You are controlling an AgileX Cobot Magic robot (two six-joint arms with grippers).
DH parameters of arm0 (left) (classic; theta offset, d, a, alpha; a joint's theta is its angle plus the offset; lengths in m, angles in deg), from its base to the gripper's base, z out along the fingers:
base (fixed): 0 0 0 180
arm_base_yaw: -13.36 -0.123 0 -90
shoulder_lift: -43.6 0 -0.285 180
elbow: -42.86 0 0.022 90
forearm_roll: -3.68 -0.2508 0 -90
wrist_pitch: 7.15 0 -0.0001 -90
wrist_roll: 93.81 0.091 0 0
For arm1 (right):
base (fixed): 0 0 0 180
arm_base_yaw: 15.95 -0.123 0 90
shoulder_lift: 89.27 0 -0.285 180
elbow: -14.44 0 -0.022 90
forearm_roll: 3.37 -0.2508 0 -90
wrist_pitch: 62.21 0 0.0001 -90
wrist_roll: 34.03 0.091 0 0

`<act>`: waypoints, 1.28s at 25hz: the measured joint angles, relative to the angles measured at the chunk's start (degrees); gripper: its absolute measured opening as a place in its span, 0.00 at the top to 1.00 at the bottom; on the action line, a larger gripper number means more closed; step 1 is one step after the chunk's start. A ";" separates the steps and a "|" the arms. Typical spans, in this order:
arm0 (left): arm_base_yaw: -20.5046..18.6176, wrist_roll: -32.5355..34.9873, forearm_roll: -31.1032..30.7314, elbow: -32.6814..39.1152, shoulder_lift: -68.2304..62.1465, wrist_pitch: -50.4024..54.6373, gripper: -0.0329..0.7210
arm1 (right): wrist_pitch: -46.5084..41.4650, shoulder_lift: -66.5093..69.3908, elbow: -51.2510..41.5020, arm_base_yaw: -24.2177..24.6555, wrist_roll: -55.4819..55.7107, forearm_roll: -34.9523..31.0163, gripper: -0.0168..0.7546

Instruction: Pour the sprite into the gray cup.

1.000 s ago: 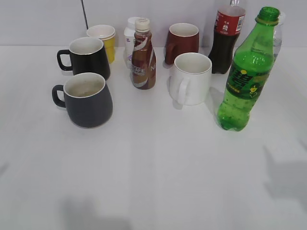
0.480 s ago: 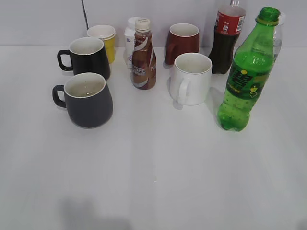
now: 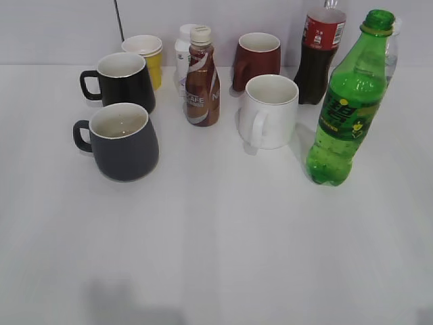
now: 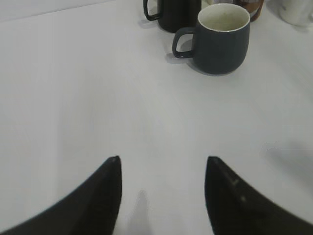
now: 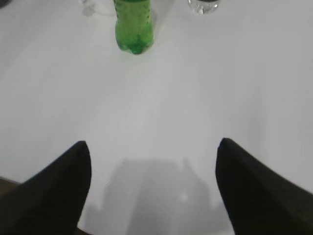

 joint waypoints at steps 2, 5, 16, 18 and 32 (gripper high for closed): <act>0.00 0.00 0.00 0.00 0.00 0.00 0.40 | 0.23 0.00 0.00 0.00 0.00 0.00 0.21; 0.00 0.00 0.00 0.00 0.00 0.00 0.40 | 0.62 0.00 0.00 0.00 0.00 -0.06 0.21; -12.10 0.00 -0.04 0.04 1.64 -0.01 0.41 | 0.91 0.00 0.00 14.74 0.00 -0.06 0.21; -13.38 0.00 -0.23 0.04 1.99 0.01 0.41 | 0.91 -0.41 0.00 16.55 0.00 -0.06 0.21; -13.47 0.00 -0.54 0.04 2.11 -0.01 0.51 | 0.91 -1.56 -0.06 17.16 0.00 0.59 0.21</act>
